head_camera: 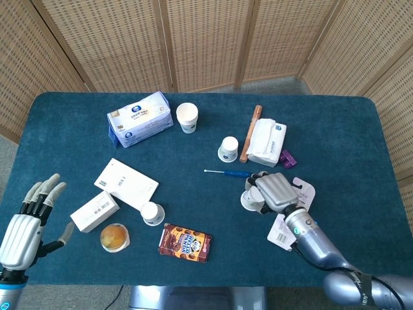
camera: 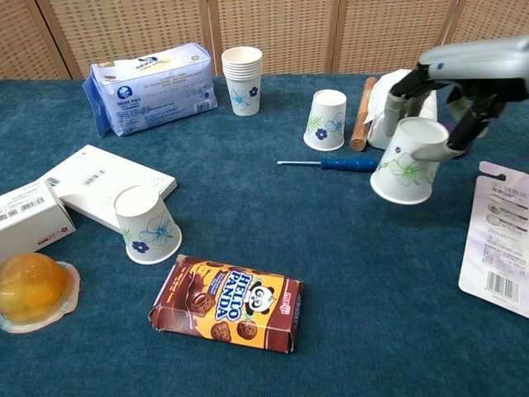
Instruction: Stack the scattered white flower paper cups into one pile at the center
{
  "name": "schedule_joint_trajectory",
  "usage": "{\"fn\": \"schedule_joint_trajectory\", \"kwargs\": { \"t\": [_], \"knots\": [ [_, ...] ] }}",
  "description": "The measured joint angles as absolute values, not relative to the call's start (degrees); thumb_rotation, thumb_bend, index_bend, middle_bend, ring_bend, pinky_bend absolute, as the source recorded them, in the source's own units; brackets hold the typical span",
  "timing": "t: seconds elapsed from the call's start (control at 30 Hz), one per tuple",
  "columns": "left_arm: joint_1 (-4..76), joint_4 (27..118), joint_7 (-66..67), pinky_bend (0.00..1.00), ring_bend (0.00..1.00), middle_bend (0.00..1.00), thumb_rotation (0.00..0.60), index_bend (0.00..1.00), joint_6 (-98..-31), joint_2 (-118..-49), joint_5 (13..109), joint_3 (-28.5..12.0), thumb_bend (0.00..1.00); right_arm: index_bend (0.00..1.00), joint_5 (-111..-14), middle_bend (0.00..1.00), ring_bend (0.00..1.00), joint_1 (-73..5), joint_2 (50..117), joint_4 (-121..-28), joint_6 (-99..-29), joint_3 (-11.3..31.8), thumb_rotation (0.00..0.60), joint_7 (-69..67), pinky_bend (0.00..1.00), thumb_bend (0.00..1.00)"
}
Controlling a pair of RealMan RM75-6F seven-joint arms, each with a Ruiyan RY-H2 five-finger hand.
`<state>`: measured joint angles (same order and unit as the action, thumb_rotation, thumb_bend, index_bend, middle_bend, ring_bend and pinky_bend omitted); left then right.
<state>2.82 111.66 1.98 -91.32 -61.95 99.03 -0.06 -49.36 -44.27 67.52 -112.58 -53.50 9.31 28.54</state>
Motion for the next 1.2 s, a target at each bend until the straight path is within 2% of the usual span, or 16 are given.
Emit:
{"fn": "schedule_joint_trajectory", "kwargs": {
  "t": [0.37,0.6,0.77,0.9,1.0,1.2],
  "knots": [
    [1.98,110.16,-0.20,0.05,0.00,0.03,0.600,0.05,-92.73,-61.57,99.07,0.42,0.45,0.40,-38.81,0.37,0.28,-51.90,77.61,-107.93,-55.30,9.33,0.600,35.88,0.72,0.38],
    [1.93,109.48,-1.09,0.05,0.00,0.03,0.600,0.05,-92.79,-61.56,98.80,0.45,0.45,0.37,-35.04,0.36,0.26,-55.10,81.56,-104.10,-55.80,9.66,0.600,37.70,0.71,0.38],
    [2.00,109.19,-1.43,0.05,0.00,0.02,0.600,0.05,-92.56,-61.60,98.34,0.40,0.45,0.29,-32.06,0.30,0.21,-56.59,82.40,-104.04,-56.77,8.86,0.600,39.72,0.69,0.37],
    [2.21,109.59,-0.93,0.05,0.00,0.01,0.600,0.04,-91.59,-61.28,97.43,0.39,0.45,0.13,-31.18,0.20,0.13,-56.69,81.93,-105.37,-57.69,8.17,0.600,40.00,0.64,0.37],
    [2.52,110.33,-0.34,0.05,0.00,0.00,0.600,0.02,-90.56,-60.94,96.67,0.38,0.45,0.05,-31.47,0.18,0.11,-56.41,81.16,-106.45,-58.75,7.98,0.600,39.55,0.63,0.36],
    [3.19,111.57,1.05,0.05,0.00,0.00,0.600,0.00,-88.87,-60.23,95.48,0.23,0.45,0.00,-33.26,0.12,0.06,-55.49,79.08,-108.69,-60.52,7.74,0.600,38.51,0.60,0.36]
  ]
}}
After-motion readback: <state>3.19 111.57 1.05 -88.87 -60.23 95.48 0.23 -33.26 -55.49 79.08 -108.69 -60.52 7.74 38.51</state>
